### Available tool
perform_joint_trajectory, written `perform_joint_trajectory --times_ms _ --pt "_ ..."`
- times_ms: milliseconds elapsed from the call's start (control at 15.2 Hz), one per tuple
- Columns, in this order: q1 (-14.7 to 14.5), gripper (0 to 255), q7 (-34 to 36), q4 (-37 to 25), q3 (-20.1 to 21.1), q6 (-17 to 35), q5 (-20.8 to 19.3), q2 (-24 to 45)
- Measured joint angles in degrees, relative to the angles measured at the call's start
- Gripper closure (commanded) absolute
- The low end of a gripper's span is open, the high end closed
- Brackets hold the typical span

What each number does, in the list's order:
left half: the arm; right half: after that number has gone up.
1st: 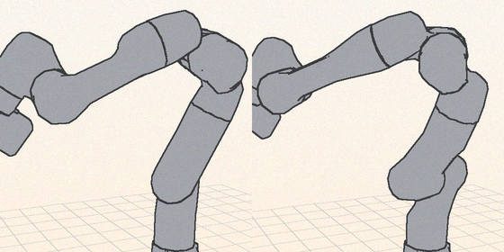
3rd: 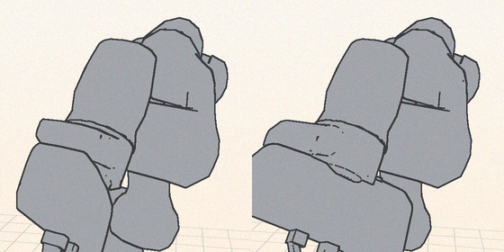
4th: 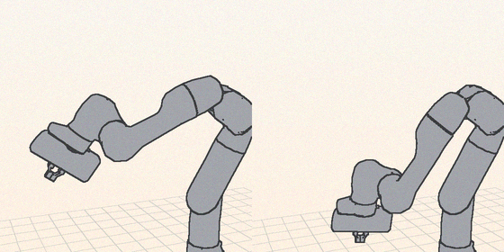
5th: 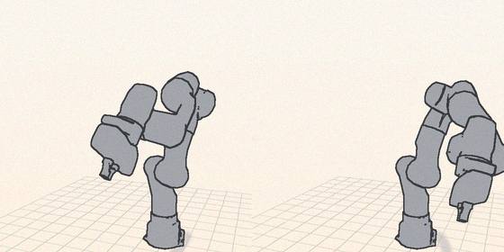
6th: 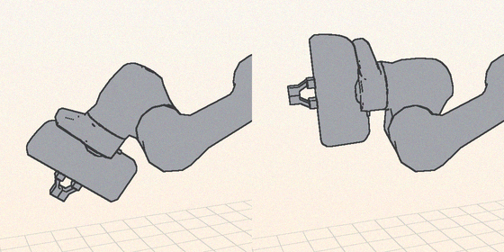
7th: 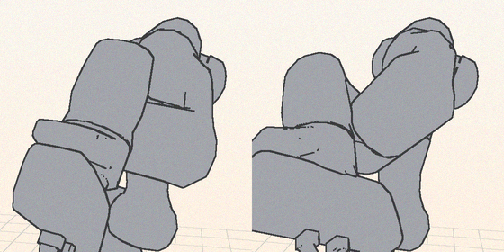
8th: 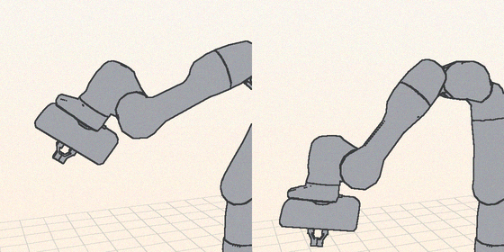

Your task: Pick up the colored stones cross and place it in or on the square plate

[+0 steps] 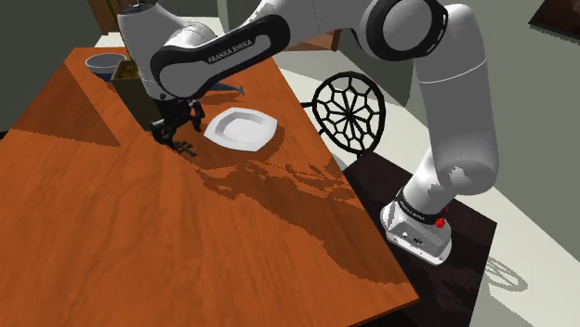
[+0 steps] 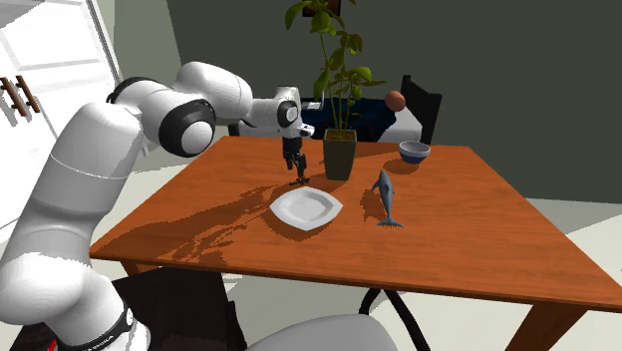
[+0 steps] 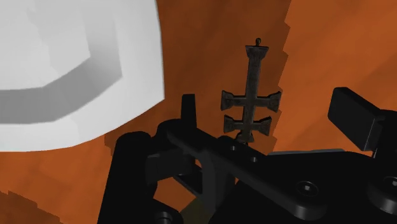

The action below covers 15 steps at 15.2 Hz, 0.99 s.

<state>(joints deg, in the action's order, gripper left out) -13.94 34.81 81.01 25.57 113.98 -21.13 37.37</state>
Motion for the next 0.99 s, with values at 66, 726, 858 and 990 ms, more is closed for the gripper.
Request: perform_joint_trajectory --times_ms 66,726,858,990 --pt "0.9 0 -0.3 0.7 0.2 2.5 0.6 0.1" --pt "1.3 0 0.3 2.3 -0.5 9.4 -0.2 3.5" --pt "1.3 0 0.3 2.3 -0.6 9.5 -0.3 3.5" --pt "1.3 0 0.3 2.3 -0.6 9.5 -0.3 3.5"
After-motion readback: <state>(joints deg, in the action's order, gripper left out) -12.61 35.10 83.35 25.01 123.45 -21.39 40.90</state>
